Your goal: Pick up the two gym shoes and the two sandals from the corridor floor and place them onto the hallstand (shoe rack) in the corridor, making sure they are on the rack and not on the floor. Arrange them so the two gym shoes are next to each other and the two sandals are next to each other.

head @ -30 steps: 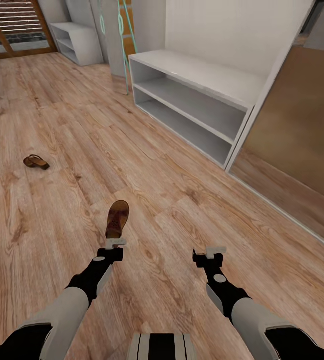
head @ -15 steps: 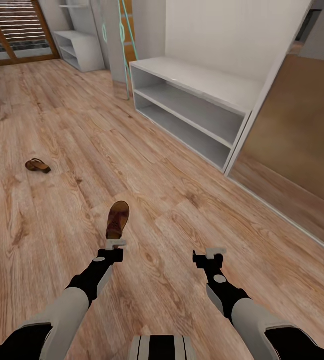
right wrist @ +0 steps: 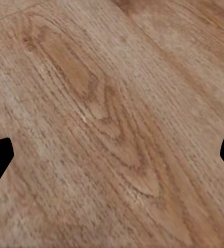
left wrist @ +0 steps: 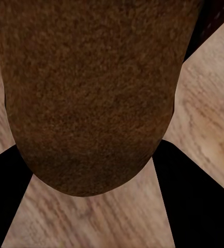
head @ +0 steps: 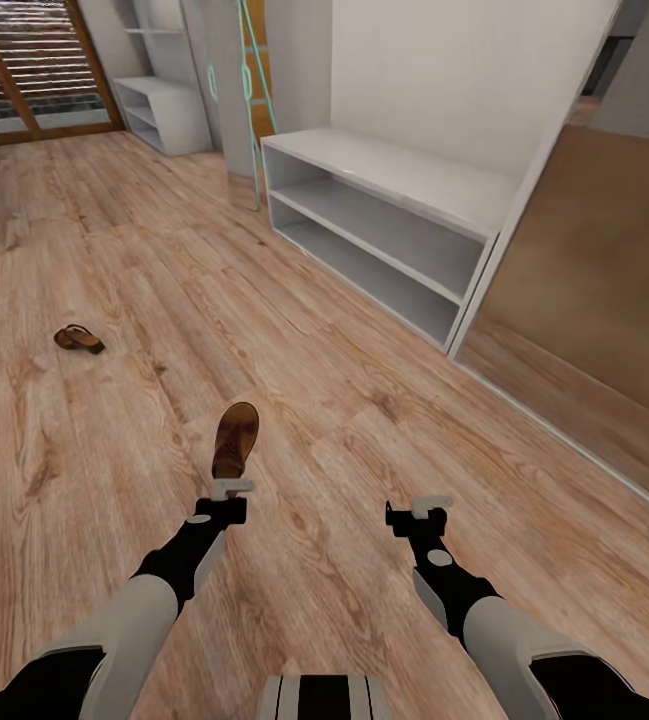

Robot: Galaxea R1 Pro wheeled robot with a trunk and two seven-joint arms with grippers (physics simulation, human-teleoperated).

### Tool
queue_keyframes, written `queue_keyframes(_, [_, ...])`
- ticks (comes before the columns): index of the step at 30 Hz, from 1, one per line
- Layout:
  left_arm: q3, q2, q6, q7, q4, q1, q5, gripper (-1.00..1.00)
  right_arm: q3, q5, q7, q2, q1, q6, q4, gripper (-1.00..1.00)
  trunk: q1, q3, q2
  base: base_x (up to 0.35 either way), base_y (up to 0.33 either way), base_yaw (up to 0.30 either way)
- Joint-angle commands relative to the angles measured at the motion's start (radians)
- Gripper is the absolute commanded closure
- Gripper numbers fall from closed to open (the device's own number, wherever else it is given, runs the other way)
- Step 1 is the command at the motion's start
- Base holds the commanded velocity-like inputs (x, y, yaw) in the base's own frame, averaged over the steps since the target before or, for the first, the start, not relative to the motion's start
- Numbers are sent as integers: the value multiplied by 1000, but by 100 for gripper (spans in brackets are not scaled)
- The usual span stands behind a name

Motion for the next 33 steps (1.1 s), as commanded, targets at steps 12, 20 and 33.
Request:
queue_keyframes(12, [0, 0, 0, -1, 0, 0, 0, 100, 0, 0, 0, 0, 0, 0, 0, -100, 0, 20, 0, 0, 0, 0])
queue_keyframes(20, [0, 0, 0, -1, 0, 0, 0, 100, 0, 0, 0, 0, 0, 0, 0, -100, 0, 33, 0, 0, 0, 0])
queue_keyframes(33, [0, 0, 0, -1, 0, 0, 0, 100, 0, 0, 0, 0, 0, 0, 0, -100, 0, 55, 0, 0, 0, 0])
